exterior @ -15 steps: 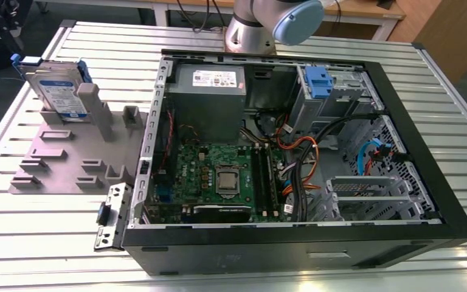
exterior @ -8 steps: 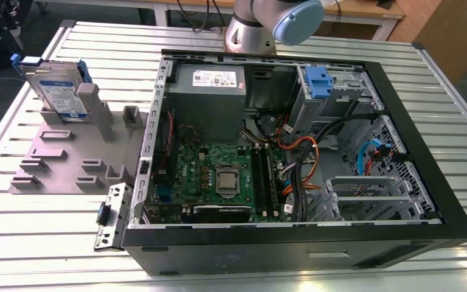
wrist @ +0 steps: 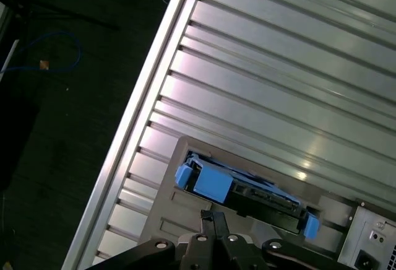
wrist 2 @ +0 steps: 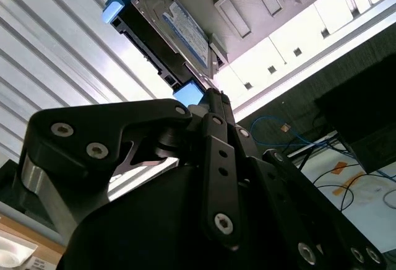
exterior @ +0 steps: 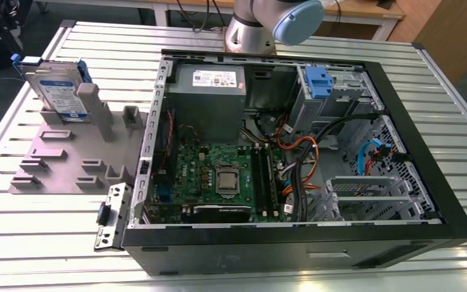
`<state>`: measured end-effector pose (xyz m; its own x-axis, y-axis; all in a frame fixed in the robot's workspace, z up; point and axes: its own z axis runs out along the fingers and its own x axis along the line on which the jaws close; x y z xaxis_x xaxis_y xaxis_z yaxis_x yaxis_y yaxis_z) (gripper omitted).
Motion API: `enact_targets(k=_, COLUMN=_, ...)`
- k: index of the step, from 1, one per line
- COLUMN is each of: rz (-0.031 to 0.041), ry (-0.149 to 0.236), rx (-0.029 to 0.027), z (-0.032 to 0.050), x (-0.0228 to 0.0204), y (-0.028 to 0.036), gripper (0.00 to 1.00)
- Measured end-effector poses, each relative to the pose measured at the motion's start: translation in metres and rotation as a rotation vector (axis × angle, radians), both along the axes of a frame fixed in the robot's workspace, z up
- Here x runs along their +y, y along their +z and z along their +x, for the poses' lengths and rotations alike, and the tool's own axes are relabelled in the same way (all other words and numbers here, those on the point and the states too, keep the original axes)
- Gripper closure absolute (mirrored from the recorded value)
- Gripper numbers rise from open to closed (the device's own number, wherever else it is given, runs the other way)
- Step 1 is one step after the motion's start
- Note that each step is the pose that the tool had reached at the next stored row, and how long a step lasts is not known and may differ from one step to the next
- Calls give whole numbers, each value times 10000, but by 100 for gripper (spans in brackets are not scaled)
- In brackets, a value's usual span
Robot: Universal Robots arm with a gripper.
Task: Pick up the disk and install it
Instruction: 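Pick up the disk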
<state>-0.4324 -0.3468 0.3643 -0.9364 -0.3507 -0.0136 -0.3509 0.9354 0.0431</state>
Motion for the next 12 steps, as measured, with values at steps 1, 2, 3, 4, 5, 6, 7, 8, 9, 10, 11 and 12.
enact_targets(k=1, rz=0, ry=3, rx=0, z=0, x=0, y=0, gripper=89)
enact_targets(k=2, rz=0, ry=3, rx=-1, z=0, x=0, y=0, gripper=89)
enact_targets(k=3, rz=0, ry=4, rx=-1, z=0, x=0, y=0, gripper=89)
enact_targets(k=4, rz=0, ry=4, rx=0, z=0, x=0, y=0, gripper=89)
enact_targets(k=5, rz=0, ry=4, rx=-1, z=0, x=0, y=0, gripper=89)
enact_targets(k=6, rz=0, ry=4, rx=-1, z=0, x=0, y=0, gripper=89)
enact_targets(k=7, rz=0, ry=4, rx=-1, z=0, x=0, y=0, gripper=89)
enact_targets(k=8, rz=0, ry=4, rx=0, z=0, x=0, y=0, gripper=89)
enact_targets(k=9, rz=0, ry=4, rx=-1, z=0, x=0, y=0, gripper=89)
enact_targets(k=10, rz=1, ry=5, rx=-1, z=0, x=0, y=0, gripper=89)
enact_targets(k=11, rz=0, ry=5, rx=0, z=0, x=0, y=0, gripper=89)
enact_targets(k=12, rz=0, ry=6, rx=-1, z=0, x=0, y=0, gripper=89)
